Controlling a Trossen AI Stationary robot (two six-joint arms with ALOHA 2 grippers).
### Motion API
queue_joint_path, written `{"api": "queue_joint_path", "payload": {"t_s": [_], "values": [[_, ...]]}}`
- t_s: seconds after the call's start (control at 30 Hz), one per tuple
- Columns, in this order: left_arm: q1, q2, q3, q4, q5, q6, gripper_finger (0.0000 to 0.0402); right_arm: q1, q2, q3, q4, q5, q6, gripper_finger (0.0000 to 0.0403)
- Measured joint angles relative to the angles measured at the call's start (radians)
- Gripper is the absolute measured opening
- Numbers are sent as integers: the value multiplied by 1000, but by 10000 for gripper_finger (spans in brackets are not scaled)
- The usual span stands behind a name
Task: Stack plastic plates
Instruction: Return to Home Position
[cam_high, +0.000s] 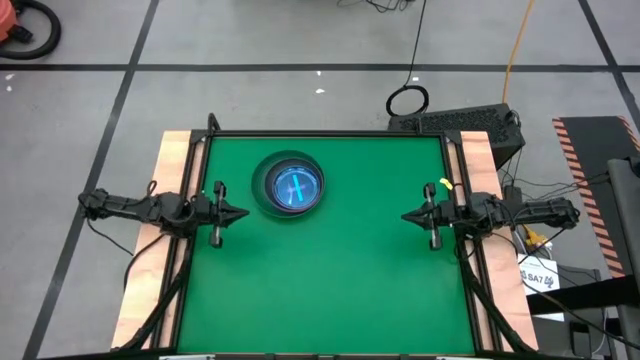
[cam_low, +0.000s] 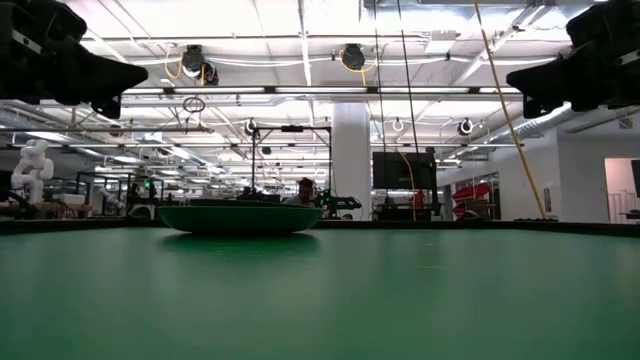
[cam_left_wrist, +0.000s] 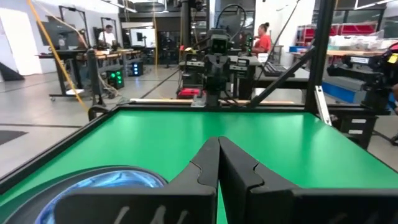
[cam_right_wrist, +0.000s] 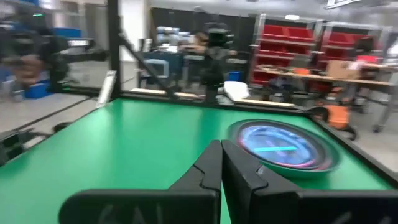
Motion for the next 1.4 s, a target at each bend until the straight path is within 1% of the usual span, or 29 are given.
{"api": "queue_joint_path", "payload": {"t_s": [0.07,0.17,0.43,0.57,0.67,0.73,0.83,1.07,1.4], "values": [[21,0,-1,3,10,0,5,-28,-3,0,-8,-73,-2,0],[49,0,-1,8,15,-10,5,-63,-5,0,-6,-130,8,0],[88,0,-1,2,37,-29,5,-81,-5,0,-6,-134,15,0],[100,0,-1,-14,46,-42,5,-81,-5,0,-7,-133,82,0],[106,3,0,-24,91,-45,5,-81,-4,0,-8,-132,117,0],[111,3,0,-28,111,-32,5,-81,-4,0,-8,-132,119,1],[122,3,0,-29,111,-7,5,-81,-4,0,-8,-131,119,6],[127,3,0,-41,162,-9,5,-81,-4,0,-6,-130,119,6],[127,3,0,-43,162,2,5,-81,-4,0,-4,-130,119,6]]}}
